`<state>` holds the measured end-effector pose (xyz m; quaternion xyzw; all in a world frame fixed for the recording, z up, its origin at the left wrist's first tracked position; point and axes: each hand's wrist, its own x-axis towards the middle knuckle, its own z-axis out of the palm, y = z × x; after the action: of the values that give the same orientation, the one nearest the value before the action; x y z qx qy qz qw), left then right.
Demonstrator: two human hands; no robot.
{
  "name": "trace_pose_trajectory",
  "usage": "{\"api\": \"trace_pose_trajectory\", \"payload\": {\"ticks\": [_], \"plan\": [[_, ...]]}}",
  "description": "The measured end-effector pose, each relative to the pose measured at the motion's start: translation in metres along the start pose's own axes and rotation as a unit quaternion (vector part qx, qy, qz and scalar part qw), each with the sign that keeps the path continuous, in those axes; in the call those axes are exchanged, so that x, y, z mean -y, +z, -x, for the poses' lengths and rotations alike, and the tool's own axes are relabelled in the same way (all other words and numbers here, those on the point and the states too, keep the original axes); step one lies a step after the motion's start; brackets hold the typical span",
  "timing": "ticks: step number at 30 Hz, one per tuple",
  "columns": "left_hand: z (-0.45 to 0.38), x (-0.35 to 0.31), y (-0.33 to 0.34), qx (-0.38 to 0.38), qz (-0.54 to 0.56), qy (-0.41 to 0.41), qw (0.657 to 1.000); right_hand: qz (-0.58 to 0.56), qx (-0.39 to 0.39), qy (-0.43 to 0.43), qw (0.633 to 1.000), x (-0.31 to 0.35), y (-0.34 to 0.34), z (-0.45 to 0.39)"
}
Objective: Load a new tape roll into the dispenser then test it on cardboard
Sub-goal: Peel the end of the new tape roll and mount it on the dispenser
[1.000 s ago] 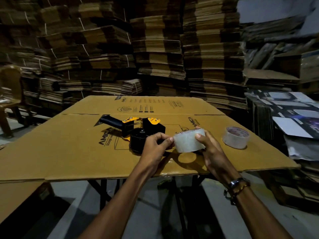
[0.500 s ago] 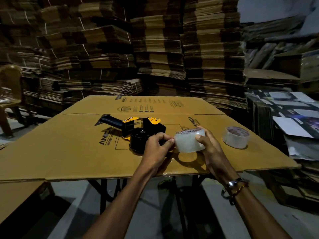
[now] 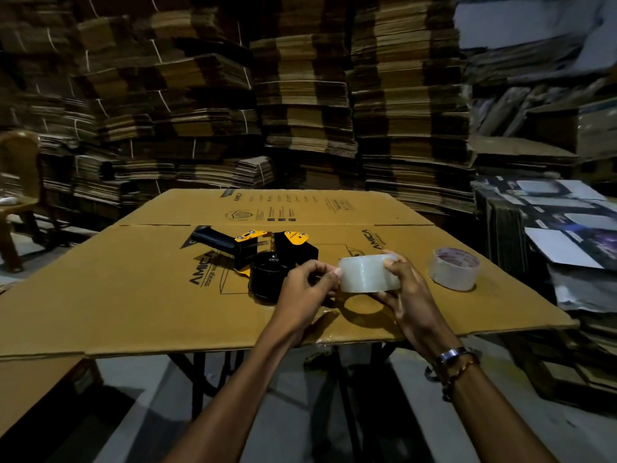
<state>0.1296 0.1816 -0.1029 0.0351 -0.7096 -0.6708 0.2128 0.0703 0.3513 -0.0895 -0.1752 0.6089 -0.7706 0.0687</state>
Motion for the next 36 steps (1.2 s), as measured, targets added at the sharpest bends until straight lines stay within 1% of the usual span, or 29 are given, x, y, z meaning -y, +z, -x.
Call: {"api": "trace_pose_trajectory", "payload": {"ticks": [5,11,15,18,19,20,24,30,32,34,36], "plan": [[-0.002,0.002,-0.002,0.009,-0.035,0.010,0.999,0.015,0.000,-0.007,1.000,-0.001,0.000,0.001],[-0.004,0.002,-0.003,0.051,-0.009,-0.024,0.998,0.010,-0.005,-0.002,1.000,-0.001,0.001,0.000],[-0.005,0.001,-0.003,0.070,0.057,-0.038,0.995,-0.016,-0.018,0.017,1.000,0.000,0.003,-0.003],[-0.003,0.000,-0.003,0.067,0.119,-0.036,0.990,-0.036,-0.022,0.024,0.999,0.000,0.002,-0.005],[-0.003,0.000,-0.003,0.066,0.123,-0.035,0.990,-0.040,-0.024,0.021,0.999,-0.001,0.001,-0.005],[-0.004,0.001,-0.002,0.066,0.111,-0.035,0.991,-0.042,-0.026,0.017,0.999,-0.001,0.001,-0.005],[-0.005,0.004,0.001,0.061,-0.005,-0.025,0.998,-0.041,-0.032,0.000,0.999,-0.002,0.000,-0.004],[-0.004,0.004,0.001,0.029,-0.064,0.007,0.997,0.010,-0.035,-0.026,0.999,-0.001,0.003,-0.001],[-0.002,0.004,0.004,0.012,-0.123,0.040,0.992,0.025,-0.031,-0.037,0.999,-0.002,0.003,0.001],[0.002,0.003,0.008,-0.009,-0.214,0.083,0.973,0.037,-0.024,-0.045,0.998,-0.002,0.003,0.003],[0.004,0.002,0.009,-0.020,-0.253,0.100,0.962,0.041,-0.018,-0.046,0.998,-0.003,0.003,0.003]]}}
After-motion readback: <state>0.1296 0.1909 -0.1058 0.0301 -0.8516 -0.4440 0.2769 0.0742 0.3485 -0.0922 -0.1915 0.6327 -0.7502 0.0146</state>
